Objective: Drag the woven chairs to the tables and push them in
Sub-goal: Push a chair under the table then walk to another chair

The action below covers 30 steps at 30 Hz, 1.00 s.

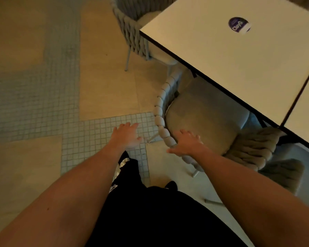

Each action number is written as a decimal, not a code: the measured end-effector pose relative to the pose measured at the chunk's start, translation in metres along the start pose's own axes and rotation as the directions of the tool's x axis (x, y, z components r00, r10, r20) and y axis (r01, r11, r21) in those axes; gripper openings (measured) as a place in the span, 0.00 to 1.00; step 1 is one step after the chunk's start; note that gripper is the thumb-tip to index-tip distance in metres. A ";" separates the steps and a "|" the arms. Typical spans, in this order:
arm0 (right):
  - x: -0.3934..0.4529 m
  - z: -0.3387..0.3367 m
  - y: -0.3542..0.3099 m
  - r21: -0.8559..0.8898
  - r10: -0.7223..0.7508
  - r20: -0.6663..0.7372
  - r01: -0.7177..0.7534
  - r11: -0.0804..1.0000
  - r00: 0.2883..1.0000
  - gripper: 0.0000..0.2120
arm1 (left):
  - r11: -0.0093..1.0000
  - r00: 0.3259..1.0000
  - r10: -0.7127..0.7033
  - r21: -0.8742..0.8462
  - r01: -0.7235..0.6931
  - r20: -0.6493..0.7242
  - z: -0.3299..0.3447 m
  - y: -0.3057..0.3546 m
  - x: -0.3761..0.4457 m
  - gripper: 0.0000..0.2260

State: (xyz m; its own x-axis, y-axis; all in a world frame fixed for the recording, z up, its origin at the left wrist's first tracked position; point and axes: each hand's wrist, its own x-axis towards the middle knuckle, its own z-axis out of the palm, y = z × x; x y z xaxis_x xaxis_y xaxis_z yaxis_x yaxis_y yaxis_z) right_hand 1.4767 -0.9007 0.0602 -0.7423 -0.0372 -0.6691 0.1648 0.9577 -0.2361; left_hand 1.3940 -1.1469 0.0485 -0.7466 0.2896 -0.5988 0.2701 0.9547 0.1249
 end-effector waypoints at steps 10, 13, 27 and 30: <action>0.099 -0.056 -0.118 -0.074 -0.041 0.058 0.045 0.996 0.997 0.42 | 0.980 0.995 -0.100 -0.171 0.100 0.011 -0.059 -0.118 0.038 0.34; 0.128 -0.073 -0.156 -0.117 -0.072 0.052 0.078 0.990 0.996 0.43 | 0.977 0.993 -0.117 -0.178 0.115 -0.005 -0.083 -0.153 0.054 0.33; 0.217 -0.133 -0.276 -0.156 -0.112 0.054 0.119 0.980 0.992 0.43 | 0.965 0.985 -0.169 -0.201 0.169 0.014 -0.148 -0.279 0.094 0.33; 0.239 -0.145 -0.289 -0.171 -0.120 0.066 0.129 0.977 0.991 0.42 | 0.963 0.983 -0.184 -0.200 0.180 -0.002 -0.161 -0.297 0.107 0.33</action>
State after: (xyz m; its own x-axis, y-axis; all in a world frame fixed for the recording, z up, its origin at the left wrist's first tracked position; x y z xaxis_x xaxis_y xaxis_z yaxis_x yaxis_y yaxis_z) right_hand 1.1580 -1.1447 0.0707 -0.7120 -0.1703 -0.6812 -0.0462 0.9794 -0.1966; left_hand 1.1358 -1.3882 0.0746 -0.7849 0.1095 -0.6099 0.0045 0.9853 0.1710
